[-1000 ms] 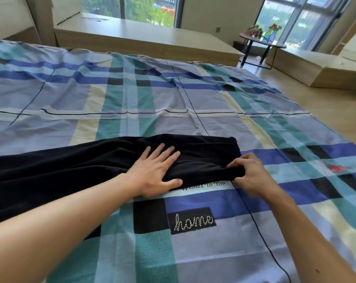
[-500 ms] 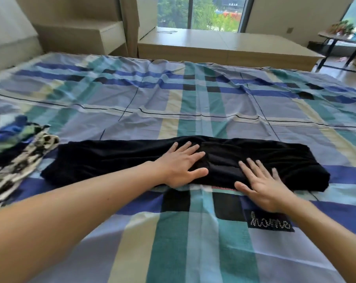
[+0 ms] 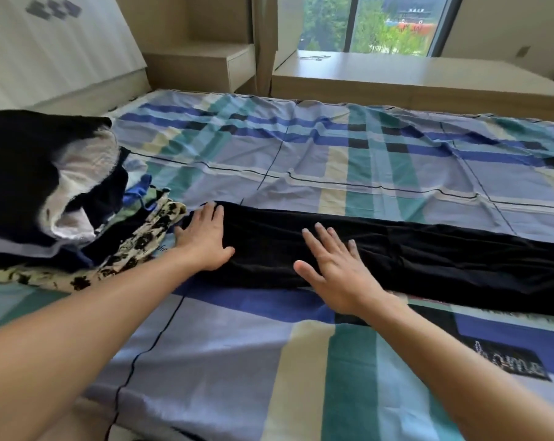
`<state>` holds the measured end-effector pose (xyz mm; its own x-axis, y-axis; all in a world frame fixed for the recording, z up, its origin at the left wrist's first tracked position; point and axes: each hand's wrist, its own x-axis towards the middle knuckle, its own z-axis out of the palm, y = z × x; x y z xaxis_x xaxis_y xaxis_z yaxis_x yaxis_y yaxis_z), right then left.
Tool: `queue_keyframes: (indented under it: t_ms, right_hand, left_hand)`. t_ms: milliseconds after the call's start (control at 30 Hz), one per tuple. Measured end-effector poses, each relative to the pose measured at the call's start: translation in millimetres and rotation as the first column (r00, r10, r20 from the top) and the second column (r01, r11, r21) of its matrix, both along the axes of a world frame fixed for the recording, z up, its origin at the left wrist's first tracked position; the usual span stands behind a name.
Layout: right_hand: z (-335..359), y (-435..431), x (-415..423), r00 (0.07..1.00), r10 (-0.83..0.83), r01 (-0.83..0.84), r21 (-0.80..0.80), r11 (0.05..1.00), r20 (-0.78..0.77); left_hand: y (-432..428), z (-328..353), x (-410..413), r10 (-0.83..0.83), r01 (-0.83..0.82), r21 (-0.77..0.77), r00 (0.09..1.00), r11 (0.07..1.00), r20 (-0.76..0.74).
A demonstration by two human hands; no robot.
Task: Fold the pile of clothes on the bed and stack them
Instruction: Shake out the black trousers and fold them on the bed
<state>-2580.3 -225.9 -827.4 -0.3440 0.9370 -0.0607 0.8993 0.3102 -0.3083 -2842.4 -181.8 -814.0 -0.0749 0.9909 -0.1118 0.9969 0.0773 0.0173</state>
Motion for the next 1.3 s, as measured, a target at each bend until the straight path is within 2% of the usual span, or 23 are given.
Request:
queue_keyframes:
  t_ms: [100, 167, 233, 300, 367, 433, 500, 567, 700, 767, 833, 867, 900, 933, 1000, 1067, 1100, 1167, 1267, 1300]
  right_hand:
    - [-22.0, 3.1, -22.5, 0.997, -0.041, 0.050, -0.134, 0.990, 0.072]
    - [-32.5, -1.9, -27.1, 0.989, -0.027, 0.052, -0.174, 0.983, 0.142]
    - [-25.0, -1.4, -25.0, 0.996, -0.039, 0.053, -0.186, 0.981, 0.079]
    - [-7.3, 5.0, -15.3, 0.997, -0.071, 0.070, -0.084, 0.994, -0.016]
    - [8.0, 11.2, 4.6, 0.989, -0.147, 0.145, 0.120, 0.982, 0.002]
    - [14.8, 15.7, 36.3, 0.958, -0.272, 0.252, 0.191, 0.949, 0.087]
    - [8.4, 15.5, 70.1, 0.915, -0.351, 0.339, 0.094, 0.936, 0.198]
    - [-5.1, 10.2, 93.9, 0.906, -0.337, 0.363, -0.061, 0.930, 0.255]
    - [-20.6, 6.2, 108.4, 0.941, -0.280, 0.310, -0.153, 0.938, 0.192]
    - [-13.2, 9.6, 109.5, 0.949, -0.285, 0.308, -0.210, 0.928, 0.132]
    - [0.7, 11.6, 111.6, 0.944, -0.330, 0.319, -0.237, 0.918, -0.008]
    - [11.6, 11.9, 111.1, 0.924, -0.359, 0.323, -0.229, 0.918, -0.133]
    - [24.8, 11.4, 112.3, 0.872, -0.385, 0.328, -0.224, 0.918, -0.301]
    - [39.7, 10.4, 115.9, 0.773, -0.395, 0.317, -0.237, 0.918, -0.496]
    - [72.3, 7.7, 126.8, 0.466, -0.386, 0.230, -0.313, 0.922, -0.796]
    - [98.7, 1.3, 147.9, 0.222, -0.363, 0.131, -0.341, 0.931, -0.905]
    - [106.4, -0.7, 161.1, 0.151, -0.348, 0.131, -0.330, 0.935, -0.925]
    - [116.3, -5.4, 192.5, 0.075, -0.315, 0.174, -0.298, 0.938, -0.946]
    - [116.5, -9.2, 244.8, 0.035, -0.320, 0.275, -0.298, 0.914, -0.947]
    - [110.3, -10.3, 261.6, 0.041, -0.350, 0.316, -0.321, 0.893, -0.936]
  left_hand:
    - [2.9, 15.1, 0.0, 0.134, -0.138, 0.037, 0.987, 0.990, 0.092]
    - [8.5, 16.1, -14.3, 0.219, -0.216, -0.041, 0.964, 0.976, 0.150]
    - [12.8, 15.6, -27.5, 0.279, -0.254, -0.153, 0.944, 0.955, 0.176]
    - [14.8, 14.5, -36.5, 0.346, -0.285, -0.244, 0.902, 0.927, 0.259]
    - [15.9, 12.0, -43.7, 0.425, -0.294, -0.338, 0.797, 0.894, 0.430]
    - [19.6, 10.1, -48.9, 0.495, -0.282, -0.423, 0.653, 0.861, 0.573]
    - [18.4, 12.4, -49.9, 0.543, -0.256, -0.490, 0.549, 0.833, 0.636]
    - [17.0, 15.8, -43.7, 0.557, -0.190, -0.546, 0.510, 0.816, 0.655]
    - [12.7, 28.7, -13.5, 0.435, -0.114, -0.447, 0.527, 0.887, 0.730]
    - [11.9, 44.6, 7.0, 0.360, -0.114, -0.351, 0.489, 0.929, 0.794]
    - [16.8, 68.7, 36.0, 0.252, -0.102, -0.231, 0.473, 0.968, 0.844]
    - [18.0, 83.7, 54.3, 0.197, -0.081, -0.180, 0.473, 0.980, 0.859]
    - [18.8, 99.4, 75.9, 0.143, -0.046, -0.138, 0.485, 0.989, 0.863]
    - [18.9, 115.0, 101.3, 0.095, -0.006, -0.106, 0.499, 0.994, 0.862]
    - [21.9, 142.0, 156.0, 0.004, 0.084, -0.056, 0.516, 0.995, 0.857]
    - [24.1, 160.3, 217.3, -0.084, 0.191, -0.021, 0.522, 0.981, 0.849]
    - [23.3, 167.0, 248.4, -0.124, 0.250, -0.013, 0.523, 0.968, 0.843]
    - [16.9, 177.3, 308.7, -0.148, 0.358, -0.041, 0.483, 0.933, 0.863]
    - [8.6, 183.4, 370.2, 0.019, 0.466, -0.193, 0.353, 0.863, 0.935]
    - [7.5, 181.0, 381.3, 0.071, 0.498, -0.242, 0.338, 0.833, 0.938]
